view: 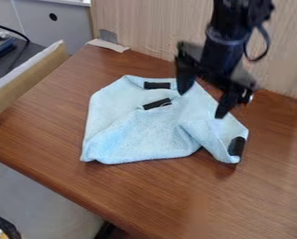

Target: Unfold the cloth from bottom left to right

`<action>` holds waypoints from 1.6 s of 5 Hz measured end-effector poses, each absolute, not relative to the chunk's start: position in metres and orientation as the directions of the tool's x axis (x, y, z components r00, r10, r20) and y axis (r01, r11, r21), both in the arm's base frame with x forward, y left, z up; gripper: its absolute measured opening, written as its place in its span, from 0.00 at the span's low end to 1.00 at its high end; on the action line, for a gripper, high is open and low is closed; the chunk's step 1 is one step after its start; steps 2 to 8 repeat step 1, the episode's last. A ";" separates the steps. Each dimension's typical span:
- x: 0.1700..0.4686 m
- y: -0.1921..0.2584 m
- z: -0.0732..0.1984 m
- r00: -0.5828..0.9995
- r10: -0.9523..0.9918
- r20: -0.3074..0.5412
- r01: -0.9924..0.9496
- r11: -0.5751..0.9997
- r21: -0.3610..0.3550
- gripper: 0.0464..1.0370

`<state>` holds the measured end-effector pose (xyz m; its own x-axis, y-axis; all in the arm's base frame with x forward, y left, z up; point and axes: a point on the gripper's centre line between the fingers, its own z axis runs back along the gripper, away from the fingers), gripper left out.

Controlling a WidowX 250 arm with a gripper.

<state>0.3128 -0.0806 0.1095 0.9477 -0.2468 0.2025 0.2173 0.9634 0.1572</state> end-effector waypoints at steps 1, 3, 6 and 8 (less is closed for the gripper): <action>0.314 -0.081 0.113 0.946 -0.245 0.213 0.215 0.964 0.157 0.96; 0.314 -0.081 0.113 0.946 -0.245 0.213 0.215 0.964 0.157 0.96; 0.314 -0.081 0.113 0.946 -0.245 0.213 0.215 0.964 0.157 0.96; 0.314 -0.081 0.113 0.946 -0.245 0.213 0.215 0.964 0.157 0.96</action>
